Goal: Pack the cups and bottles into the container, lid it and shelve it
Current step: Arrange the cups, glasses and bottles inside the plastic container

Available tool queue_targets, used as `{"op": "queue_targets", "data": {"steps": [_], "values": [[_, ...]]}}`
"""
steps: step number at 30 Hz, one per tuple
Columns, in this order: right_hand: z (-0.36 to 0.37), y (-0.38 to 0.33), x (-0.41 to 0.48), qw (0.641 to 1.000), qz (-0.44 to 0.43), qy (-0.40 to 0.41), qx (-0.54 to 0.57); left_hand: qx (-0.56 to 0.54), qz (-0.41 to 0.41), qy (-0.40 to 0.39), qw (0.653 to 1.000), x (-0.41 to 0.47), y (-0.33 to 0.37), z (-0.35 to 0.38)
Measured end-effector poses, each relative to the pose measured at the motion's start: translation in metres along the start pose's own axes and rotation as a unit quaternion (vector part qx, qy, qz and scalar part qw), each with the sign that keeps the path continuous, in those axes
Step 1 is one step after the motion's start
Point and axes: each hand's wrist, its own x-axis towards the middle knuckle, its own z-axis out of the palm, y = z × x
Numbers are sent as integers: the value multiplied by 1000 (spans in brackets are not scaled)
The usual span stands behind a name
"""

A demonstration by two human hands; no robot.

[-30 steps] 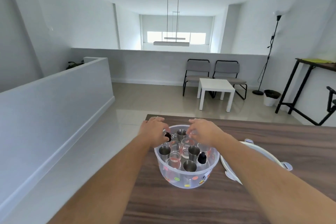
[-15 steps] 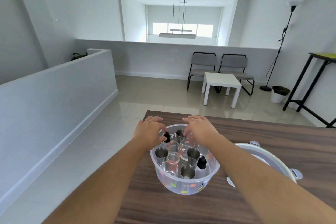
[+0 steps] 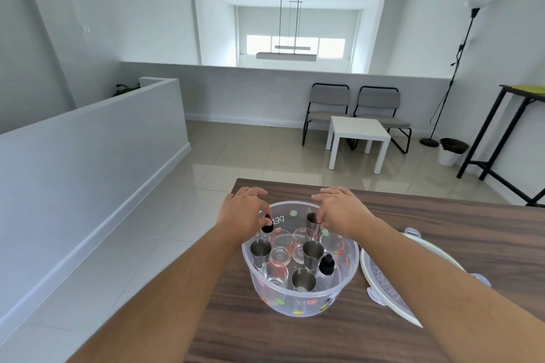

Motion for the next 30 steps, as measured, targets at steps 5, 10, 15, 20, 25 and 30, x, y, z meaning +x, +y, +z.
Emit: {"op": "queue_targets", "data": {"steps": [5, 10, 15, 20, 25, 30], "values": [[-9, -3, -1, 1000, 2, -11, 15, 11, 8, -1, 1000, -3, 2, -5], [-15, -27, 10, 998, -48, -34, 8, 13, 7, -4, 1000, -7, -2, -9], [-2, -37, 22, 997, -68, -22, -19, 10, 12, -3, 1000, -10, -3, -9], [2, -40, 32, 998, -68, 10, -11, 1, 9, 0, 1000, -13, -7, -11], [11, -43, 40, 998, -35, 40, -18, -11, -1, 2, 1000, -15, -5, -9], [15, -44, 39, 998, 3, 65, -11, -23, -9, -3, 1000, -19, -4, -11]]}}
